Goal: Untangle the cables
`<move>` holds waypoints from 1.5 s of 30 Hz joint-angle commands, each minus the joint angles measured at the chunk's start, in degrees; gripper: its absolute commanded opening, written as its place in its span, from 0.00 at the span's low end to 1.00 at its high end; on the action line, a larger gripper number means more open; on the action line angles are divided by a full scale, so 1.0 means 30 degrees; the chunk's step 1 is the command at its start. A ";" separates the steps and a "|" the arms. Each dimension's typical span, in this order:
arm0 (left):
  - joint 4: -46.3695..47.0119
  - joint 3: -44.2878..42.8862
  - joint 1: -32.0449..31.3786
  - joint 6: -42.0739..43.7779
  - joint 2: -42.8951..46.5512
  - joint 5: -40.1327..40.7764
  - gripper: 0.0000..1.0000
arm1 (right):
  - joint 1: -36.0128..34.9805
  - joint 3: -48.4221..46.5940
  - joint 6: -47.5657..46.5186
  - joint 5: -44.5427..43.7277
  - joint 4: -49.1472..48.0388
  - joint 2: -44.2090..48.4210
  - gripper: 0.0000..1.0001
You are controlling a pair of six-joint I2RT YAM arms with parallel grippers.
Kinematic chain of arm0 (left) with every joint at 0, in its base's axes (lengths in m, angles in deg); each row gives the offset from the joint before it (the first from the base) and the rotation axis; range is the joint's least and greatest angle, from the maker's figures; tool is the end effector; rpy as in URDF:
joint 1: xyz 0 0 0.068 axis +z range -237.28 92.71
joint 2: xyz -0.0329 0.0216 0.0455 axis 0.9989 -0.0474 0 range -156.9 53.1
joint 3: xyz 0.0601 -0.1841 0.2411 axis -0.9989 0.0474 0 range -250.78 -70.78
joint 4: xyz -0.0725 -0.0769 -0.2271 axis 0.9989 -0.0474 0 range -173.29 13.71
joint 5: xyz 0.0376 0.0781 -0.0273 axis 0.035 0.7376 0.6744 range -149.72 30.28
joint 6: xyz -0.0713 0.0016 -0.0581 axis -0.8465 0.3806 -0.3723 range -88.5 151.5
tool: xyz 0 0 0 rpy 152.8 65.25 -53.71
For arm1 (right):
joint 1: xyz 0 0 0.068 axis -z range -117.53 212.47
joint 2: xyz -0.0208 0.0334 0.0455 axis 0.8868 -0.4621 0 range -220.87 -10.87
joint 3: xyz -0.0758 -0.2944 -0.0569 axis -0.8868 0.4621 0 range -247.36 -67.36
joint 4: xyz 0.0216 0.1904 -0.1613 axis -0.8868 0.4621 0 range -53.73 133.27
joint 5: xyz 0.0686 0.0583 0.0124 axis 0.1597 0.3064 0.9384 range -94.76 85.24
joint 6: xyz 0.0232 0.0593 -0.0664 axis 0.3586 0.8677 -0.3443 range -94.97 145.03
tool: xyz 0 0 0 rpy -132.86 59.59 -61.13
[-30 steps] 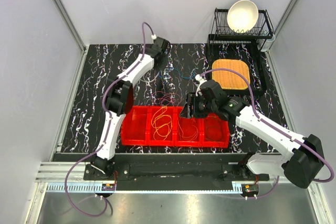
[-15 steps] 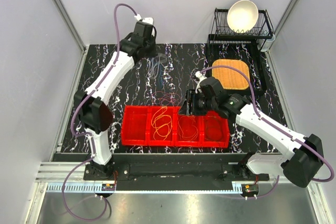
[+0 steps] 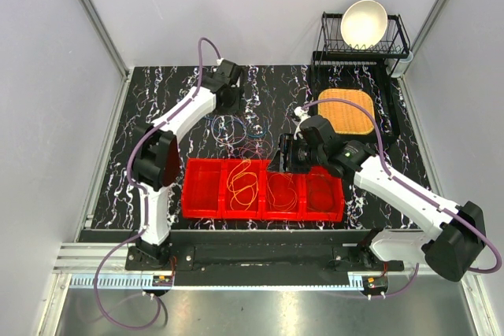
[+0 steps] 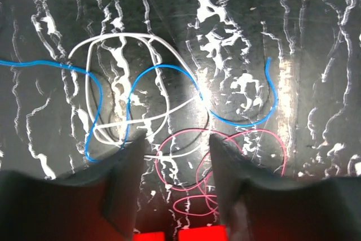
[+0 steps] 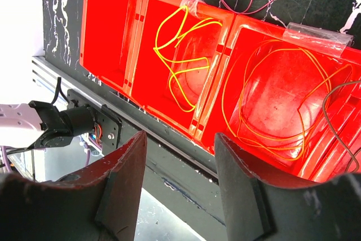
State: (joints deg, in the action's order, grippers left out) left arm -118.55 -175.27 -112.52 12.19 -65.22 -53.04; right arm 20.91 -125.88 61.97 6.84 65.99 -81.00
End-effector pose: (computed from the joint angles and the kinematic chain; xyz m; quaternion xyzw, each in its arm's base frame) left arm 0.4482 -0.2006 0.2519 0.0324 0.9545 -0.0587 0.2905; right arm 0.1943 0.1945 0.3067 -0.0782 0.9041 0.3307 0.2592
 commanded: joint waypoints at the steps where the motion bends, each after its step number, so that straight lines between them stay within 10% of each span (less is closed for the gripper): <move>1: 0.1107 0.1253 -0.0026 -0.0037 0.1412 0.1495 0.65 | 0.0113 -0.0180 0.0193 -0.0145 -0.0149 0.0466 0.57; 23: 0.2310 0.1753 0.0527 0.2160 0.0565 0.4369 0.86 | 0.0113 -0.0004 -0.0363 0.0441 -0.0881 -0.1144 0.57; 37: 0.2865 0.0816 0.0941 0.2687 -0.1780 0.1614 0.56 | 0.0143 -0.0239 -0.0686 0.0647 -0.1086 -0.1878 0.57; 42: 0.2896 0.0465 0.0941 0.2336 -0.1400 0.1436 0.02 | 0.0142 -0.0005 -0.0627 0.0646 -0.1174 -0.1790 0.57; 45: 0.2311 -0.0587 0.0941 0.1955 -0.0639 0.1349 0.00 | 0.0142 -0.0062 -0.0569 0.0764 -0.1233 -0.1819 0.57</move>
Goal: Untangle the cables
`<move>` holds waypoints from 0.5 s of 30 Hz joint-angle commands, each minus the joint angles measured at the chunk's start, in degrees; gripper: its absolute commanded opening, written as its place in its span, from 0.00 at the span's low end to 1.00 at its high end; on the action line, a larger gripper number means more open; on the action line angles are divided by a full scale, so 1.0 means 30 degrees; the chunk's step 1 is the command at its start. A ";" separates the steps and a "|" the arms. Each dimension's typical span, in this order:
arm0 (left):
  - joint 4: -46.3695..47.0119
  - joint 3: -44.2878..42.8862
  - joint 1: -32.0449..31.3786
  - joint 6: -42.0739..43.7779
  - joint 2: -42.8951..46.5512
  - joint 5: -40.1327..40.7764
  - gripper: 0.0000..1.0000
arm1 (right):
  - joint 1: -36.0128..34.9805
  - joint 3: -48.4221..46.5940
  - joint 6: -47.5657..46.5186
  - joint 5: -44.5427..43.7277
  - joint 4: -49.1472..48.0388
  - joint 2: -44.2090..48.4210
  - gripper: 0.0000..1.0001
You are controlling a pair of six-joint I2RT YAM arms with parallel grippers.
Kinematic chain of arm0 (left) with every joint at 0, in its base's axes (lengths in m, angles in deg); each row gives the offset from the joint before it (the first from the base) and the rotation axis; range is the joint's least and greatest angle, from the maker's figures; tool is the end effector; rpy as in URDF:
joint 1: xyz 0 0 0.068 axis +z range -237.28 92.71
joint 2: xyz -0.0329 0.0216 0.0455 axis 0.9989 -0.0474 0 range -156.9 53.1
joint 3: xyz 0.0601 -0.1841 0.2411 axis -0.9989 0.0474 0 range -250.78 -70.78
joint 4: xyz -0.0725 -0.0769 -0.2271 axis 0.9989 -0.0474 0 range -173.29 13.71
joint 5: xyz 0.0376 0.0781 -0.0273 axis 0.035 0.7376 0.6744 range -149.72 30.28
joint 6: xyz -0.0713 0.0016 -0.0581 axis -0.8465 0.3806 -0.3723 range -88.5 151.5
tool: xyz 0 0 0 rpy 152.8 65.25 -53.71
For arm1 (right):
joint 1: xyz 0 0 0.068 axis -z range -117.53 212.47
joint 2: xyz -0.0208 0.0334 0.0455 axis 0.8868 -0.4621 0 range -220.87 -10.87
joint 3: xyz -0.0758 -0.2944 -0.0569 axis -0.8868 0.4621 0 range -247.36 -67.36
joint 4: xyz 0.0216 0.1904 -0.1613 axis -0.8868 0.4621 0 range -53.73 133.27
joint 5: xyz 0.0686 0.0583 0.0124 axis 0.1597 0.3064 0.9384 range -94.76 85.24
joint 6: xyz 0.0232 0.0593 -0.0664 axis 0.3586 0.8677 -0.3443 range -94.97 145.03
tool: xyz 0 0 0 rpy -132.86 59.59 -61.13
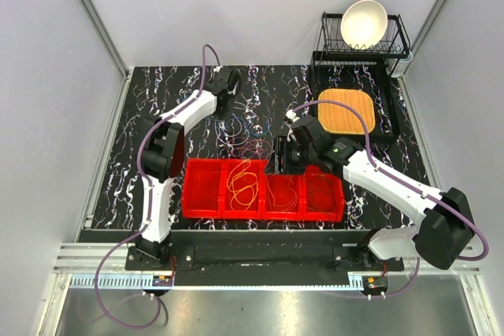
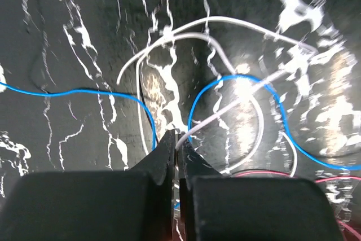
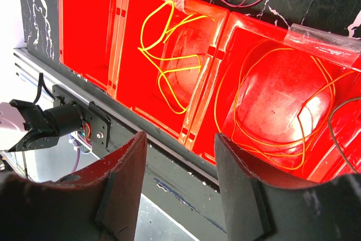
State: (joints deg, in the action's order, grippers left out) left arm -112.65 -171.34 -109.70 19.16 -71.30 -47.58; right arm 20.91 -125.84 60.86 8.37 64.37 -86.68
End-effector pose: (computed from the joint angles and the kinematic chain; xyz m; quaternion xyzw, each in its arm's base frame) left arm 0.4733 -0.1765 0.1886 0.0573 0.9597 0.0212 0.2745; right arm 0.2083 0.2097 0.2837 -0.0893 0.9159 0.3181 0.2279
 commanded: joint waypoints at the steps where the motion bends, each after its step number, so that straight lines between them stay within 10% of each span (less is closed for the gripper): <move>1: -0.0151 -0.2830 -0.0028 -0.0486 0.1649 -0.0647 0.00 | 0.0114 -0.0078 -0.0168 0.0283 -0.0694 0.0075 0.57; 15: -0.1124 -0.8731 -0.0058 -0.0840 0.8972 -0.2024 0.00 | 0.0114 -0.0195 0.0213 0.0254 -0.0636 0.0982 0.56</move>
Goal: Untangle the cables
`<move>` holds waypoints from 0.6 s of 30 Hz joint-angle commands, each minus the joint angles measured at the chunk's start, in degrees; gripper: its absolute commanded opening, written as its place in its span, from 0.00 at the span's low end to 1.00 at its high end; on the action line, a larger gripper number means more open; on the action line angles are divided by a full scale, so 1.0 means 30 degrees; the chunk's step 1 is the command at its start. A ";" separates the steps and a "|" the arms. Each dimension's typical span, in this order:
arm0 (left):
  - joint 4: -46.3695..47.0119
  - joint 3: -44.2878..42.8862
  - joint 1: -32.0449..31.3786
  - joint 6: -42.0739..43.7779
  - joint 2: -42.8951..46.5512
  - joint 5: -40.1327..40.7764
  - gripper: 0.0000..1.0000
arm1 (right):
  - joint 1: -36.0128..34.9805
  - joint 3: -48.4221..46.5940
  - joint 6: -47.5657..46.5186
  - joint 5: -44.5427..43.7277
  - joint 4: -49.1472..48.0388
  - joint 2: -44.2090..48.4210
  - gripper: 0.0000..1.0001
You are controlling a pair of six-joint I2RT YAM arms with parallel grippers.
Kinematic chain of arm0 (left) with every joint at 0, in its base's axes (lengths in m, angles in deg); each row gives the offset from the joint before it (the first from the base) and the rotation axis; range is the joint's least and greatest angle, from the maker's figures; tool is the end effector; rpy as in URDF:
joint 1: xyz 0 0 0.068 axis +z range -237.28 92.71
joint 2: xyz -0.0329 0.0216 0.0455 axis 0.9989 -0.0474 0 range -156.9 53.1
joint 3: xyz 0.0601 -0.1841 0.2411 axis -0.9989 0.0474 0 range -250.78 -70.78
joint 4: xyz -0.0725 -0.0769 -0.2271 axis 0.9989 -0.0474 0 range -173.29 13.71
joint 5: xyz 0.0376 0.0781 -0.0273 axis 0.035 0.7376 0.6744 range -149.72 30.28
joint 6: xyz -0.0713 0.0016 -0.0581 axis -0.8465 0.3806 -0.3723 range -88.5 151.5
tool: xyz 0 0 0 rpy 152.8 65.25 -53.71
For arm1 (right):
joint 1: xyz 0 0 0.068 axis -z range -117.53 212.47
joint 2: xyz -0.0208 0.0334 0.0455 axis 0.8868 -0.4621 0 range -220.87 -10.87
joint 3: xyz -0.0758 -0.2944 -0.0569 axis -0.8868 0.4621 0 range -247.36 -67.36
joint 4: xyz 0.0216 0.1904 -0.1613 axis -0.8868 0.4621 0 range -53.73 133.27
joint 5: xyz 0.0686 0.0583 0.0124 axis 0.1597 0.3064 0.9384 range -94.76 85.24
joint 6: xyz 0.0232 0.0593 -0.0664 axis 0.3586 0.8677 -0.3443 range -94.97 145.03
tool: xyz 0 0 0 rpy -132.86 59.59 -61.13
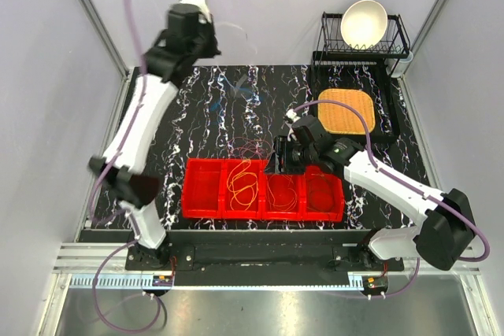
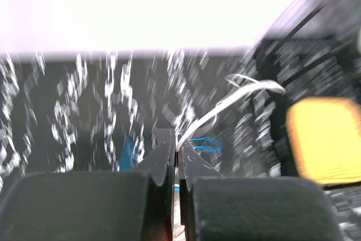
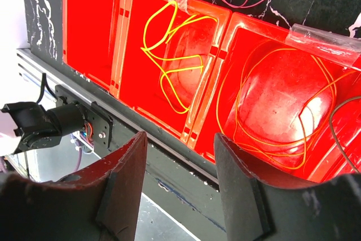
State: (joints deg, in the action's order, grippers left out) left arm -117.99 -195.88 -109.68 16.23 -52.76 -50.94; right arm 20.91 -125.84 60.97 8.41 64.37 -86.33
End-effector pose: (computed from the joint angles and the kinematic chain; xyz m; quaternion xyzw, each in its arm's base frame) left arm 0.4178 -0.1586 0.4776 0.0090 0.8299 -0.1186 0.5450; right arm 0.2075 0.2091 0.2853 -0.0888 0.9148 0.3202 0.2297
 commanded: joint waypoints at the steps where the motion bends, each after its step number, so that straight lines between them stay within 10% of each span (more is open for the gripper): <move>1: 0.1148 -0.0199 -0.0065 0.0283 0.3175 -0.1252 0.00 | 0.0113 -0.0195 0.0177 0.0210 -0.0635 0.0925 0.56; 12: 0.4372 0.7124 -0.0036 -0.0242 0.4880 -0.2278 0.00 | 0.0113 0.0332 0.0791 0.0444 -0.0665 0.1978 0.56; 18: 0.2996 0.4523 -0.0036 -0.1267 0.2095 -0.3359 0.00 | 0.0113 0.0684 0.1085 0.0621 -0.0636 0.2827 0.56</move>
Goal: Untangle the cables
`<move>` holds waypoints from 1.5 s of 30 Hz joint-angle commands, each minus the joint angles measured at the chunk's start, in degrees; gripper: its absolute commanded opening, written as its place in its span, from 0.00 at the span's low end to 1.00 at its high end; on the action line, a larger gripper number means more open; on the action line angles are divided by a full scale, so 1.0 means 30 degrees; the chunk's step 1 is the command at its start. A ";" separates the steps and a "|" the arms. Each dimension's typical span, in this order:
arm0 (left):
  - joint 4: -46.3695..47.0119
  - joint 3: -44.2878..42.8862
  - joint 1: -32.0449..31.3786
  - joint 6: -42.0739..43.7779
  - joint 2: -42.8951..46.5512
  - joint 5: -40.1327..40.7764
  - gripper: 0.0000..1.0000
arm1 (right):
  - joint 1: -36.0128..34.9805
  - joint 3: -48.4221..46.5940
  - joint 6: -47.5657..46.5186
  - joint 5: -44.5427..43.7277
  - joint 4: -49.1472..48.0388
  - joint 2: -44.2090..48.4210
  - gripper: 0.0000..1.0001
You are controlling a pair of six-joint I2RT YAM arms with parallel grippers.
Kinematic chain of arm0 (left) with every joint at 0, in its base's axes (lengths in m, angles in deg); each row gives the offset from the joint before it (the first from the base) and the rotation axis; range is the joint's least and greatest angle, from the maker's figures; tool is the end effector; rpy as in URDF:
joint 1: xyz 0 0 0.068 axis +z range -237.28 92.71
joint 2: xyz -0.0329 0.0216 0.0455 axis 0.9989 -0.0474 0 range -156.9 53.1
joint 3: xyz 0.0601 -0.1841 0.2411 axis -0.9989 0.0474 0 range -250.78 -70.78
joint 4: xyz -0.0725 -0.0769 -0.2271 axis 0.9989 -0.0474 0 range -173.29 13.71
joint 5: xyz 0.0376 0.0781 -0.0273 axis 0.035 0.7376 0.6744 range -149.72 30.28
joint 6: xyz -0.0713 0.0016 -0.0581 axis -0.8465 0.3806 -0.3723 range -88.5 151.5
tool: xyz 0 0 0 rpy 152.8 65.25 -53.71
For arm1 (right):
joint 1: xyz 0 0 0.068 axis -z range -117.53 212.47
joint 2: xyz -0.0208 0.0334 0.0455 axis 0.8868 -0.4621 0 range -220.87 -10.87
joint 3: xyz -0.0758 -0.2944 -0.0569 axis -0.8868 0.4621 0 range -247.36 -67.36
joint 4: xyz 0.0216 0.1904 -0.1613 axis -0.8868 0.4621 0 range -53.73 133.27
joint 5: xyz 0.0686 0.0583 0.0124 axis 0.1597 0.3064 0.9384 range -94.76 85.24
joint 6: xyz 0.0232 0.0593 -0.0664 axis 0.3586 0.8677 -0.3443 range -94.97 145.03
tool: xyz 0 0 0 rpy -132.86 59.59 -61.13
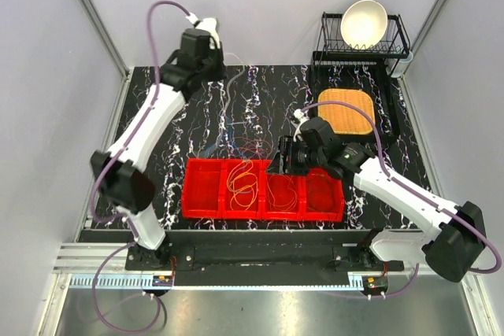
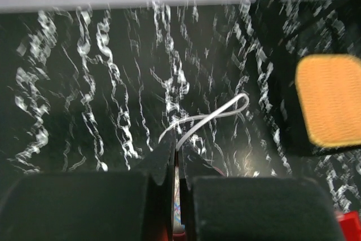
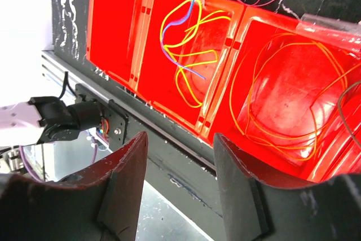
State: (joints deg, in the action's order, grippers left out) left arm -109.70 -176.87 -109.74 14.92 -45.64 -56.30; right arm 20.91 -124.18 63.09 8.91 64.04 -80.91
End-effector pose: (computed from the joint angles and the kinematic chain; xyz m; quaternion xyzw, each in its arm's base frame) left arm 0.3993 -0.1597 0.4321 0.0277 0.8477 -0.1529 0.5072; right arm 0.1923 0.1966 0.3009 -0.0770 0.9015 0.3469 0.2470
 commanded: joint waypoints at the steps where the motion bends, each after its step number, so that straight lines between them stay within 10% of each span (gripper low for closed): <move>1: 0.0470 -0.1672 -0.0014 -0.1150 -0.0135 -0.1638 0.00 | 0.0084 0.0101 0.0407 0.0453 -0.0526 0.1139 0.56; 33: 0.1058 -0.0029 0.0132 -0.1326 0.3001 -0.1784 0.00 | 0.0113 -0.5756 -0.1027 0.0951 -0.9079 -0.9345 0.61; 45: 0.1849 0.1843 0.0689 -0.2384 0.4055 -0.1521 0.00 | -0.0677 -0.9096 -0.3693 -0.3410 -0.9960 -1.4209 0.63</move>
State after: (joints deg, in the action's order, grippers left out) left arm -108.19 -173.11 -108.30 8.89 -36.85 -60.14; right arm 20.48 -146.60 55.66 5.90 37.64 -121.04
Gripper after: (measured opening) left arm 0.012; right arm 0.630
